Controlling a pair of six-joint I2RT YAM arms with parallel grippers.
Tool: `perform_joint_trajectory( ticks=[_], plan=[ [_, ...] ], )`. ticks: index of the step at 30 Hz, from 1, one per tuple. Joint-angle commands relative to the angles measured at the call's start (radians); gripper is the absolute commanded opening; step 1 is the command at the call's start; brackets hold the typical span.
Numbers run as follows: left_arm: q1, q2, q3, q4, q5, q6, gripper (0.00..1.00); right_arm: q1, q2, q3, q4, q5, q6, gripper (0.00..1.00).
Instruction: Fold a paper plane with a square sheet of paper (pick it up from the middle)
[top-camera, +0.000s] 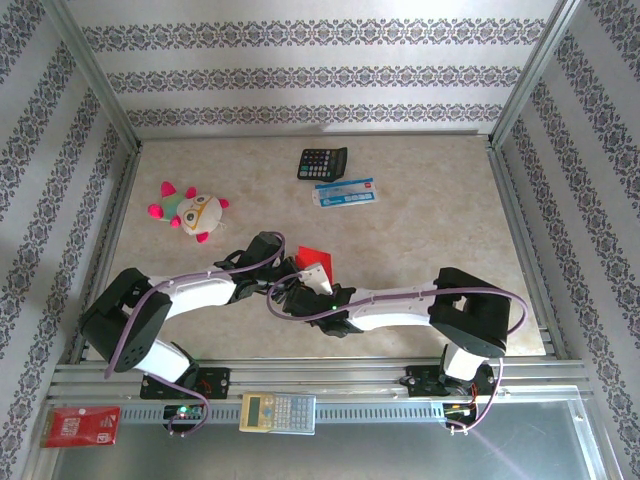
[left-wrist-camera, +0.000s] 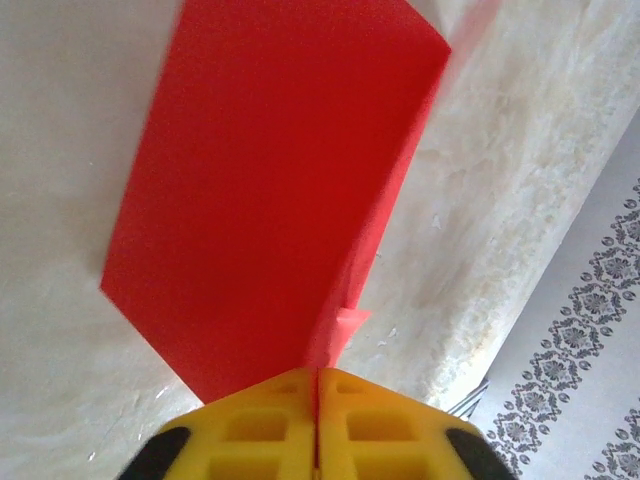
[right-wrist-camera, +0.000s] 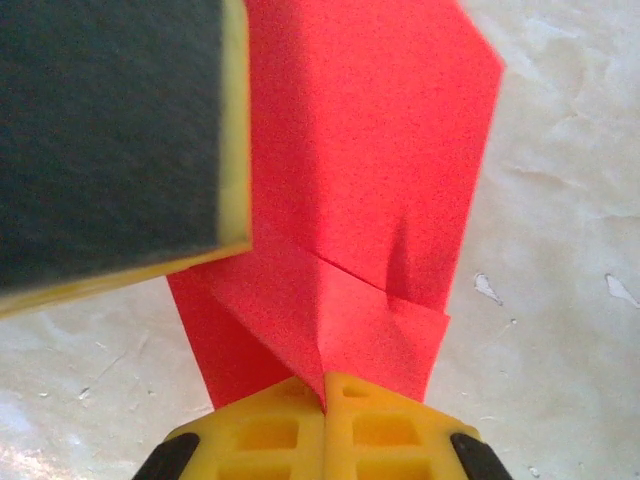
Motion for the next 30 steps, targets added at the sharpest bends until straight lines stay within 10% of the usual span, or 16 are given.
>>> perform_joint_trajectory(
  ticks=[1,13,30],
  plan=[
    [0.012,-0.068,-0.005,-0.091,-0.017,0.021,0.18,0.0,-0.061,-0.063,0.041,0.035,-0.06,0.0],
    [0.126,-0.314,0.0,-0.323,-0.082,0.153,0.34,-0.128,-0.296,-0.321,0.445,-0.322,-0.286,0.0],
    [0.023,-0.099,-0.013,-0.108,-0.047,0.163,0.1,-0.192,-0.311,-0.508,0.746,-0.456,-0.066,0.0]
  ],
)
